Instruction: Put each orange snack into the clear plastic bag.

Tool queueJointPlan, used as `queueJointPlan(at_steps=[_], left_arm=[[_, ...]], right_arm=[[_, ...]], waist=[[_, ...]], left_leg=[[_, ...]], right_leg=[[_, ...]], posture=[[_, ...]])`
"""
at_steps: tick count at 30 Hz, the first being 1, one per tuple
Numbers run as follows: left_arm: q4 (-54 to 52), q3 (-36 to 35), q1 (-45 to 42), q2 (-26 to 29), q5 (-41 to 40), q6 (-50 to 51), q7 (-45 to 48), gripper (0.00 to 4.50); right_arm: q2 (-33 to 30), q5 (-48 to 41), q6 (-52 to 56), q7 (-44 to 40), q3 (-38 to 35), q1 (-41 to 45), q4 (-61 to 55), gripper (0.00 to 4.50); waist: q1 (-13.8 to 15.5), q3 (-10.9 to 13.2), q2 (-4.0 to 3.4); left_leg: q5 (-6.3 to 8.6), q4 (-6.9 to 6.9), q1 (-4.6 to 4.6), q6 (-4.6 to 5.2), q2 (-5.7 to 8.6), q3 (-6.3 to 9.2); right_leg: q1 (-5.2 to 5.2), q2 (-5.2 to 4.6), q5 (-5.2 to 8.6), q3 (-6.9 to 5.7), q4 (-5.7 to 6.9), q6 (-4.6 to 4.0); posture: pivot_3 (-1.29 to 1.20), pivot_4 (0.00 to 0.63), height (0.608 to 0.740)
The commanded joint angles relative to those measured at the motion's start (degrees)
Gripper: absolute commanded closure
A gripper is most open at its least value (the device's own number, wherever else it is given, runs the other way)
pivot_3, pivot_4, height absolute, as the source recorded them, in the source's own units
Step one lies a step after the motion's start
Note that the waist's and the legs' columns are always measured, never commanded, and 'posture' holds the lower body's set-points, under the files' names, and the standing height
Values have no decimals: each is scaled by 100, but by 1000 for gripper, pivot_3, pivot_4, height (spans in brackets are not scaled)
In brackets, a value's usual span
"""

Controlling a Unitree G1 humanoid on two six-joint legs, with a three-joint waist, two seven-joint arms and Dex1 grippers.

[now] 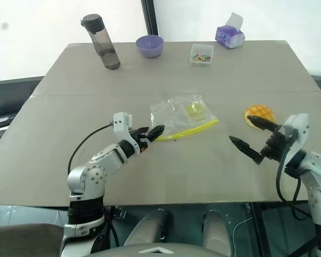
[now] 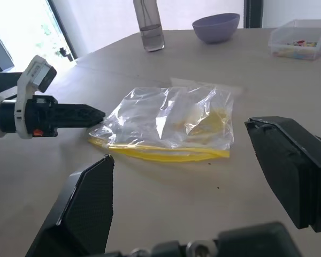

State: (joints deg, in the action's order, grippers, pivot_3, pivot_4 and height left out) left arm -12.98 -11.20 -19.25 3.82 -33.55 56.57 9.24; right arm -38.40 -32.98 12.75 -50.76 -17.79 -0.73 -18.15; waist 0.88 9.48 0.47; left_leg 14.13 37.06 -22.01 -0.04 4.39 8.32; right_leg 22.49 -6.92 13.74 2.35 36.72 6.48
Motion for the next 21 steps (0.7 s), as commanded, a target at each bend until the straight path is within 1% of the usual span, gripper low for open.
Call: queueJointPlan(at_steps=[1, 5, 7, 10, 13, 15, 16, 17, 18, 19, 21], left_arm=[[578, -298, -188, -305, -331, 953, -427, 1], [1134, -1061, -709, -670, -589, 1506, -979, 1], [1347, -1163, -920, -686, -580, 1542, -1051, 1], [1629, -1339, -1212, -789, -691, 1646, -1162, 1], [1776, -1458, -1391, -913, -814, 1728, -1227, 775], [1774, -1364, -1400, -900, -796, 1788, -1187, 1598], [1774, -1337, -1398, -901, -789, 1810, -1189, 2104], [1786, -1329, -1405, -907, -786, 1817, -1197, 2394], [1800, -1354, -1414, -927, -811, 1833, -1199, 2881], [1814, -1367, -1426, -938, -823, 1842, -1195, 3244], [1825, -1434, -1448, -980, -872, 1867, -1212, 4200]], right_arm=[[0, -113, 78, 170, -49, 155, -382, 33], [61, -88, 113, 251, 35, 198, -468, 33], [81, -71, 101, 278, 68, 204, -476, 33], [94, -85, 110, 319, 98, 214, -518, 33], [100, -94, 122, 334, 118, 249, -531, 0], [114, -64, 112, 335, 159, 278, -525, 0], [128, -53, 110, 345, 183, 289, -536, 0], [136, -46, 109, 350, 198, 303, -536, 0], [154, -30, 106, 364, 223, 310, -549, 0], [164, -20, 103, 370, 236, 320, -549, 0], [182, 9, 83, 381, 275, 322, -544, 0]], waist=[[2, -2, 2], [27, -9, 1], [28, -9, 0], [33, -10, 0], [35, -10, 1], [37, -8, 4], [37, -7, 4], [36, -7, 5], [36, -7, 6], [37, -6, 6], [35, -3, 11]], left_leg=[[0, 2, 3, 0, 2, 1], [0, 6, 11, 0, 6, 9], [0, 6, 26, 0, 7, 14], [0, 9, 26, 0, 15, 17], [0, 10, 25, 0, 18, 20], [0, 10, 21, 0, 21, 23], [0, 10, 20, -1, 22, 24], [0, 10, 19, -1, 23, 25], [0, 10, 18, -1, 23, 25], [-1, 10, 16, -2, 23, 27], [-1, 10, 13, -2, 24, 29]], right_leg=[[-5, -1, 1, -1, 0, 1], [-19, -4, 2, -11, -1, 3], [-41, -7, 10, -18, -5, 17], [-44, -13, 9, -20, -5, 17], [-45, -15, 9, -21, -6, 18], [-44, -17, 8, -24, -9, 15], [-44, -18, 5, -24, -9, 11], [-43, -19, 5, -25, -11, 10], [-43, -19, 5, -25, -12, 11], [-42, -19, 5, -26, -14, 10], [-42, -20, 5, -28, -18, 10]], posture=[[0, 150, 739], [0, 150, 739], [0, 150, 739], [0, 150, 739], [0, 150, 739], [0, 150, 739], [0, 150, 739], [0, 150, 739], [0, 150, 739], [0, 150, 739], [0, 150, 739]])
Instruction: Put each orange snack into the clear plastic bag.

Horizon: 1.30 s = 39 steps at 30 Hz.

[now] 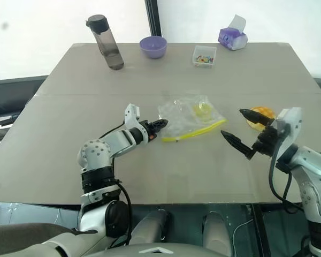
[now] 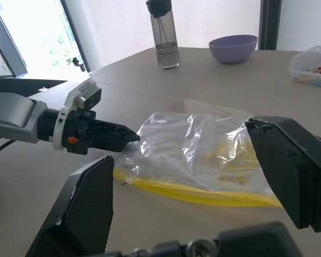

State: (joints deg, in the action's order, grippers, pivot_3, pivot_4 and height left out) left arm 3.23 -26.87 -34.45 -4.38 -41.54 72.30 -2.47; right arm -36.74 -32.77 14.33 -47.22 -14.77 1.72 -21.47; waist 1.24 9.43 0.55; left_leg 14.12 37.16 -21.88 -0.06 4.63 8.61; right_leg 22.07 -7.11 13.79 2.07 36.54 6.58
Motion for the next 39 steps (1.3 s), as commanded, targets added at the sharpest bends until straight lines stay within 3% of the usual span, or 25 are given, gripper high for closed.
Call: queueJointPlan(at_steps=[1, 12, 18, 25, 27, 29, 30, 31, 32, 35, 37, 38, 39], left_arm=[[212, 89, 56, -182, -105, 309, -55, 4398], [-143, -577, 1, -448, -789, 1039, -285, 4398], [-643, -858, 59, -504, -1104, 1599, -415, 4398], [-940, -1026, 92, -511, -1223, 1912, -443, 4398], [-1002, -1046, 124, -533, -1237, 1979, -409, 4500], [-1062, -1057, 165, -572, -1292, 2015, -395, 4500], [-1094, -1043, 194, -576, -1318, 2020, -388, 4500], [-1122, -1034, 221, -584, -1338, 2020, -391, 4500], [-1146, -1031, 246, -587, -1353, 2020, -393, 4500], [-1204, -1032, 304, -576, -1345, 2020, -400, 4500], [-1230, -1046, 321, -562, -1303, 2001, -410, 4500], [-1237, -1048, 325, -551, -1291, 1984, -408, 4500], [-1255, -1014, 336, -517, -1286, 1918, -375, 4500]], right_arm=[[19, 27, -94, 32, 11, 82, -192, 0], [-113, 1967, -1292, -145, 1312, 404, 845, 0], [-16, 3287, -1833, 540, 1812, 1456, 2366, 0], [144, 3956, -2684, 955, 2136, 2311, 3663, 0], [221, 3965, -2841, 995, 2153, 2400, 3804, 629], [251, 3981, -2930, 995, 2167, 2451, 3888, 1043], [253, 3997, -2966, 992, 2176, 2467, 3918, 1043], [258, 4006, -3001, 989, 2177, 2480, 3951, 1533], [265, 4009, -3035, 993, 2182, 2493, 3983, 1651], [277, 4006, -3144, 981, 2215, 2531, 4052, 2964], [289, 3996, -3172, 958, 2225, 2556, 4053, 4131], [293, 3990, -3177, 945, 2225, 2570, 4046, 4449], [287, 3982, -3180, 927, 2221, 2589, 4017, 4449]], waist=[[-1, 1, 1], [-25, 3, 4], [-106, 20, 25], [-183, 26, 35], [-189, 27, 36], [-194, 28, 38], [-194, 28, 38], [-195, 28, 38], [-195, 28, 38], [-195, 29, 37], [-198, 29, 37], [-199, 29, 37], [-199, 29, 37]], left_leg=[[0, 0, -3, 0, 0, 0], [-12, -2, -4, -20, 3, 2], [-13, -2, -8, -23, 1, -1], [-14, 0, -55, -25, 1, -12], [-15, -1, -55, -26, -1, -10], [-15, -1, -56, -26, -1, -10], [-15, 0, -58, -25, 0, -12], [-15, 0, -58, -25, 0, -13], [-15, 0, -58, -25, 0, -12], [-15, 0, -57, -25, 0, -12], [-15, 0, -56, -25, 0, -13], [-15, 1, -56, -25, 0, -13], [-15, 1, -56, -26, 0, -13]], right_leg=[[2, 0, 0, 0, 0, 0], [2, -4, 2, -4, -4, 5], [11, -1, 0, 0, -3, 1], [71, -1, -3, 16, 4, -3], [73, 3, -3, 15, 8, -3], [74, 3, -3, 15, 8, -3], [74, 2, -3, 17, 6, -3], [74, 1, -3, 18, 6, -3], [74, 2, -3, 18, 6, -3], [75, 2, -3, 18, 8, -4], [74, 2, -3, 18, 9, -4], [74, 2, -3, 18, 9, -4], [74, 2, -3, 18, 9, -4]], posture=[[0, 150, 739], [0, 150, 739], [0, 150, 739], [0, 150, 739], [0, 150, 739], [0, 150, 739], [0, 150, 739], [0, 150, 739], [0, 150, 739], [0, 150, 739], [0, 150, 739], [0, 150, 739], [0, 150, 739]])
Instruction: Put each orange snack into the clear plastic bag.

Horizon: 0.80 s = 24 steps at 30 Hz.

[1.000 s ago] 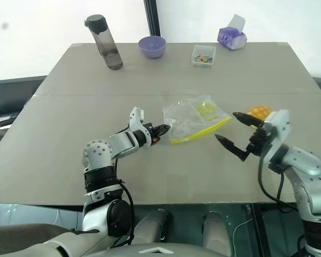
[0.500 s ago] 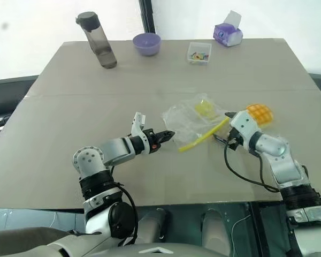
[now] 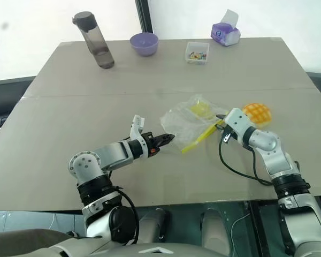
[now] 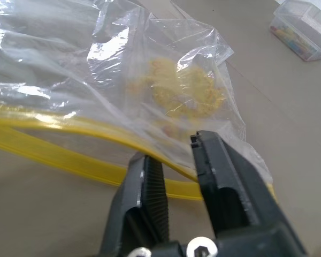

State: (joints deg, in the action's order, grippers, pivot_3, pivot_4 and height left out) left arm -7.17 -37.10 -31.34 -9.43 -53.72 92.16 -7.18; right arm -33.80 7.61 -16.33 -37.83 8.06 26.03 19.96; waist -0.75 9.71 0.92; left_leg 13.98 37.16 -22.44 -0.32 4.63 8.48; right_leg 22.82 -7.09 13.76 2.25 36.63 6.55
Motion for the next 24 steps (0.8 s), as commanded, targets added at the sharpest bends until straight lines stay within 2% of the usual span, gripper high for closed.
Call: queueJointPlan(at_steps=[1, 8, 10, 13, 14, 18, 24], left_arm=[[-229, 36, 32, 12, -66, -114, 120, 4500], [-238, 117, -34, 154, -116, -505, 276, 4500], [-391, 287, -22, 299, -241, -926, 695, 4500], [-541, 609, 40, 504, -238, -1290, 1066, 3766], [-503, 654, 32, 539, -210, -1350, 1044, 3396], [-353, 780, 16, 707, -103, -1513, 949, 1506], [-838, 1372, 219, 1438, 42, -2138, 1636, 1506]], right_arm=[[-11, -59, -116, -25, -66, 171, -146, 4449], [-11, -190, 214, 31, -245, 346, -587, 4449], [-47, -256, 609, -33, -266, 352, -959, 4449], [-77, -344, 893, -118, -263, 292, -1396, 4500], [-62, -351, 993, -97, -265, 281, -1500, 4500], [-47, -338, 1297, -46, -271, 246, -1754, 4500], [55, -173, 1850, 238, -265, 379, -1835, 4500]], waist=[[0, 0, 0], [-3, 1, -1], [1, 1, 0], [-1, 2, 0], [0, 1, -1], [8, 2, -1], [-9, 2, -1]], left_leg=[[0, 0, 0, 0, 0, 0], [0, 0, 0, 0, -1, -1], [0, 0, 0, 0, -1, 0], [0, 1, -4, 0, -1, 0], [0, 1, -6, 0, -1, -1], [0, 1, -6, 0, 0, 0], [0, 0, -14, 0, 0, -9]], right_leg=[[0, 0, 0, 0, 0, 0], [1, 0, 0, 1, 1, 0], [1, 1, 0, 0, 1, -1], [4, 0, 0, 0, 0, -1], [7, 0, -1, 1, 0, -1], [7, 0, -1, 2, 1, -1], [28, 1, -1, 13, 12, -2]], posture=[[0, 150, 739], [0, 150, 739], [0, 150, 739], [0, 150, 739], [0, 150, 739], [0, 150, 739], [0, 150, 739]])
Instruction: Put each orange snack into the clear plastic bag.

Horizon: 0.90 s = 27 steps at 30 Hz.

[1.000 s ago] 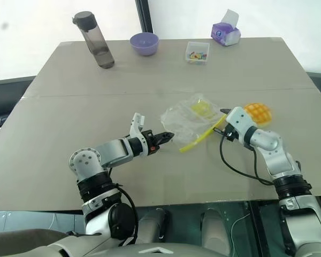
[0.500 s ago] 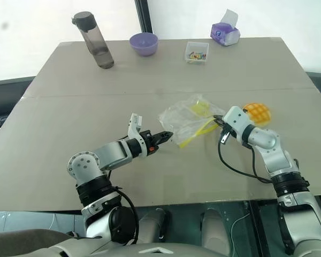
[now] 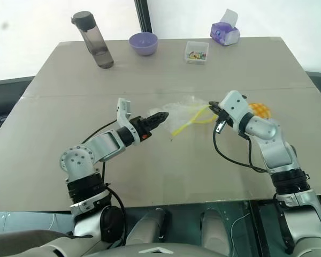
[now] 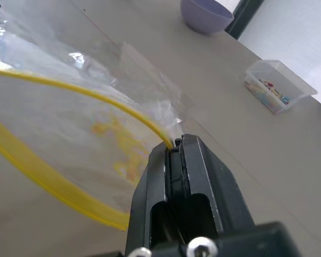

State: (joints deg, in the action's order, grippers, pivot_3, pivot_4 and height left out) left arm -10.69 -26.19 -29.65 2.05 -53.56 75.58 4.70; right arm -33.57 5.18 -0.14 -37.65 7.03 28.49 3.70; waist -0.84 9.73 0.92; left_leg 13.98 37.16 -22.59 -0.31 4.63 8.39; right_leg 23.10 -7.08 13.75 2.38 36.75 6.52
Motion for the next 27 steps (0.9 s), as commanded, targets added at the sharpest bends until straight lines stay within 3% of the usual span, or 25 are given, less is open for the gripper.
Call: queueJointPlan(at_steps=[1, 7, 10, 15, 22, 27], left_arm=[[-629, 463, 94, 495, 99, -633, 649, 1506], [-1416, 2177, 341, 2100, 1814, -2606, 1798, 1506], [-1527, 2972, 159, 2624, 3003, -3931, 2111, 1506], [-1234, 4157, -227, 3246, 4796, -5121, 2283, 1506], [-589, 4873, -576, 3216, 6320, -5671, 2159, 1506], [-256, 4799, -635, 3021, 6495, -5753, 2310, 1506]], right_arm=[[53, 129, 291, 279, -140, 170, -196, 4500], [402, 529, 804, 831, -8, 620, 160, 4500], [511, 943, 986, 1118, 205, 901, 426, 4500], [621, 1737, 1231, 1396, 698, 1423, 705, 4500], [1087, 1904, 1548, 1571, 774, 1826, 884, 4500], [1193, 1964, 1550, 1552, 815, 1915, 971, 4500]], waist=[[3, 0, 0], [-3, 0, -3], [8, 1, -1], [-8, 3, -2], [-33, 3, -3], [-33, 3, -3]], left_leg=[[0, 0, -6, 0, 0, -1], [-1, -6, -23, -2, -5, -23], [-2, -8, -25, -2, -6, -21], [-2, -14, -32, -2, -5, -24], [-2, -24, -32, -1, -13, -25], [-2, -23, -33, -1, -12, -22]], right_leg=[[7, 0, 0, 1, 3, -1], [40, 5, -7, 23, 13, -11], [41, 8, -8, 21, 10, -13], [47, 6, -8, 22, 3, -13], [55, 15, -8, 23, 6, -13], [55, 15, -8, 21, 7, -13]], posture=[[0, 150, 739], [0, 150, 739], [0, 150, 739], [0, 150, 739], [0, 150, 739], [0, 150, 739]])
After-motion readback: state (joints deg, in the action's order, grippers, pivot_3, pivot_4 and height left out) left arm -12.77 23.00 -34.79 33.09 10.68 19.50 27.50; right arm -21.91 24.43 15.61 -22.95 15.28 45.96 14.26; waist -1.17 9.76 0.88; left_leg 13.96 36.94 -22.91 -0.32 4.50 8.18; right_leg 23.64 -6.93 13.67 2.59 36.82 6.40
